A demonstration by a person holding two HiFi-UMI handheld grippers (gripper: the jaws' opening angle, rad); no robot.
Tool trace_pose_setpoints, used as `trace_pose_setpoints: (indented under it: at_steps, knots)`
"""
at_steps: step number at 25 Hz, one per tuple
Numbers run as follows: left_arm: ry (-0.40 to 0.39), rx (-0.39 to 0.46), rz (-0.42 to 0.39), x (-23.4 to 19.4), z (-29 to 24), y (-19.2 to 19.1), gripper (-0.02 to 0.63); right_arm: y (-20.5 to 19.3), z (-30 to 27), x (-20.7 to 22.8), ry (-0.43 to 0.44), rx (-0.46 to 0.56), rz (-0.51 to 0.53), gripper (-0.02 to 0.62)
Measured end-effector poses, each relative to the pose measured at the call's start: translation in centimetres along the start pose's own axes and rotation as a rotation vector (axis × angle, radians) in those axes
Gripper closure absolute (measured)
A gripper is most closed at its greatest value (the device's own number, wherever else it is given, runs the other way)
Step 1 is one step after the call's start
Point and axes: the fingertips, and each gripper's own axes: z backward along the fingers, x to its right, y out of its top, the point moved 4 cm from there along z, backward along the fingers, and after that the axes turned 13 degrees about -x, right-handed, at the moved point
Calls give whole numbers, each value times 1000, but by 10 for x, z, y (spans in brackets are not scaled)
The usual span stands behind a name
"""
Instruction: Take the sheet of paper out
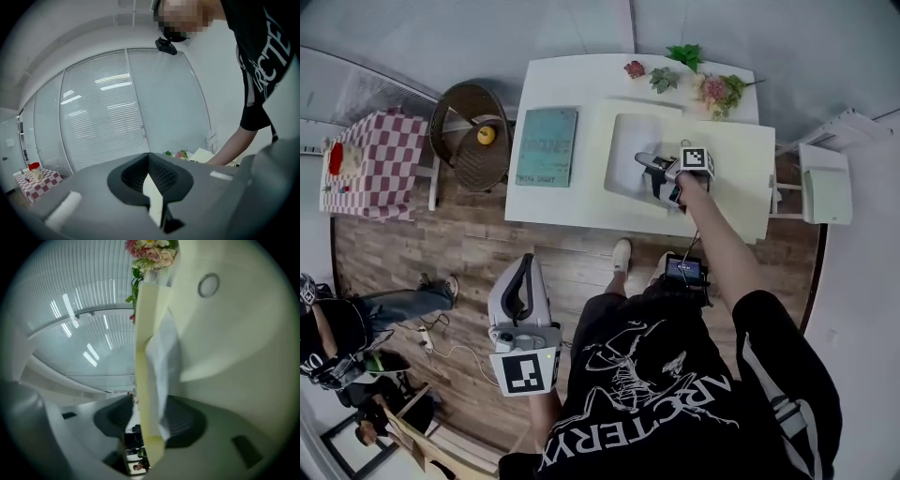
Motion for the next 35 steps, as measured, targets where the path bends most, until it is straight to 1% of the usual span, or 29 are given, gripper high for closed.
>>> trace_pose_setpoints:
  at_steps: [1, 2, 4, 8, 12, 13, 15, 18, 19, 22, 26, 27, 28, 29, 32, 35]
  knots:
    - [2, 0, 6, -2, 1, 0, 598, 0, 2, 6, -43, 14, -10, 454]
    - [2, -4, 12, -3, 1, -1, 597, 0, 5, 13, -76, 27, -15, 495]
    - [-1, 1, 12, -4, 1, -2, 597, -1, 9, 22, -109, 32, -6, 496]
    - [-10, 33, -4, -3, -4, 0, 598, 2, 10, 26, -125, 37, 9, 559]
    - [-34, 34, 14, 0, -9, 3, 598, 0, 20, 18, -142, 36, 30, 578]
    - [-45, 32, 26, 1, -10, 2, 598, -1, 26, 13, -143, 38, 49, 580]
    - [-67, 53, 36, 3, -14, 4, 598, -5, 39, 2, -138, 39, 92, 580]
    - [-85, 92, 24, 5, -21, 9, 597, -20, 59, -19, -121, 42, 160, 581]
    - [-98, 108, 24, 7, -25, 13, 598, -26, 69, -26, -122, 50, 191, 581]
    - [-160, 119, 41, 18, -40, 17, 598, -42, 105, -48, -134, 89, 287, 581]
    - [-210, 150, 47, 27, -53, 24, 597, -68, 144, -83, -129, 150, 386, 581]
    - [-233, 164, 44, 30, -56, 28, 598, -75, 155, -95, -139, 177, 430, 581]
    - [-259, 183, 38, 33, -61, 33, 598, -83, 166, -111, -160, 208, 496, 581]
    - [-283, 201, 31, 35, -65, 38, 598, -92, 176, -129, -192, 240, 583, 581]
    - [-332, 207, 12, 44, -77, 48, 598, -118, 199, -192, -285, 337, 858, 581]
    - [-372, 238, -4, 51, -86, 60, 598, -146, 212, -248, -381, 433, 1064, 581]
